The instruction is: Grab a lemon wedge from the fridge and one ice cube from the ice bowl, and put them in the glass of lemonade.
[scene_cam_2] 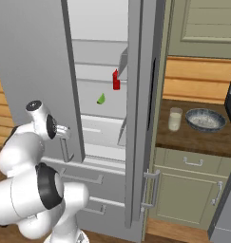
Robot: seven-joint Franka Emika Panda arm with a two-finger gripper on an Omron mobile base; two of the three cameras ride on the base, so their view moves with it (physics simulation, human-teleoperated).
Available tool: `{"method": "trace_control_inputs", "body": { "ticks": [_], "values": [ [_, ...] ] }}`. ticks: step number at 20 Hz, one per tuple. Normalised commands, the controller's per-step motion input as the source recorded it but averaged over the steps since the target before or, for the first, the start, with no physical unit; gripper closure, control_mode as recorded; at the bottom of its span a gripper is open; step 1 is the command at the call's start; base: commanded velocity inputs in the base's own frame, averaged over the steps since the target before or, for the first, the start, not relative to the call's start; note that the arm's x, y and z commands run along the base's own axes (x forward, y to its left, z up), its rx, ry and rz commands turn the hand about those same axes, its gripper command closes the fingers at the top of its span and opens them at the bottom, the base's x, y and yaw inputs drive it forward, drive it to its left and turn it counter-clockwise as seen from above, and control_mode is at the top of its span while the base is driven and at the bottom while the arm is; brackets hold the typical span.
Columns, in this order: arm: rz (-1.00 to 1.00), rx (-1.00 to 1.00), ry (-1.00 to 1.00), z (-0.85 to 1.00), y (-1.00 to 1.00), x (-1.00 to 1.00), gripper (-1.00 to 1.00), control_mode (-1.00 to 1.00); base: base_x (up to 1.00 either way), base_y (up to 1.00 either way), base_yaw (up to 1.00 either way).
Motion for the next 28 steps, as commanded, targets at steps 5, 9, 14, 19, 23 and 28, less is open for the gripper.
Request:
{"method": "trace_control_inputs", "body": {
  "ticks": [5,9,14,19,23,28],
  "values": [
    [0.0,0.0,-0.01,-0.25,0.0,0.05,-1.0,-1.0,0.0,0.0,0.0],
    [0.0,0.0,0.0,-0.3,0.0,0.0,-1.0,-1.0,0.0,0.0,0.0],
    [0.0,0.0,0.0,-0.29,-0.21,0.02,-1.0,-1.0,0.0,0.0,0.0],
    [0.0,0.0,0.0,-0.12,-0.09,0.33,-1.0,-1.0,0.0,0.0,0.0],
    [0.0,0.0,0.0,-0.01,0.02,0.36,-1.0,-1.0,0.0,0.0,0.0],
    [0.0,0.0,0.0,0.0,0.01,0.18,-1.0,-1.0,0.0,0.0,0.0]
  ]
}}
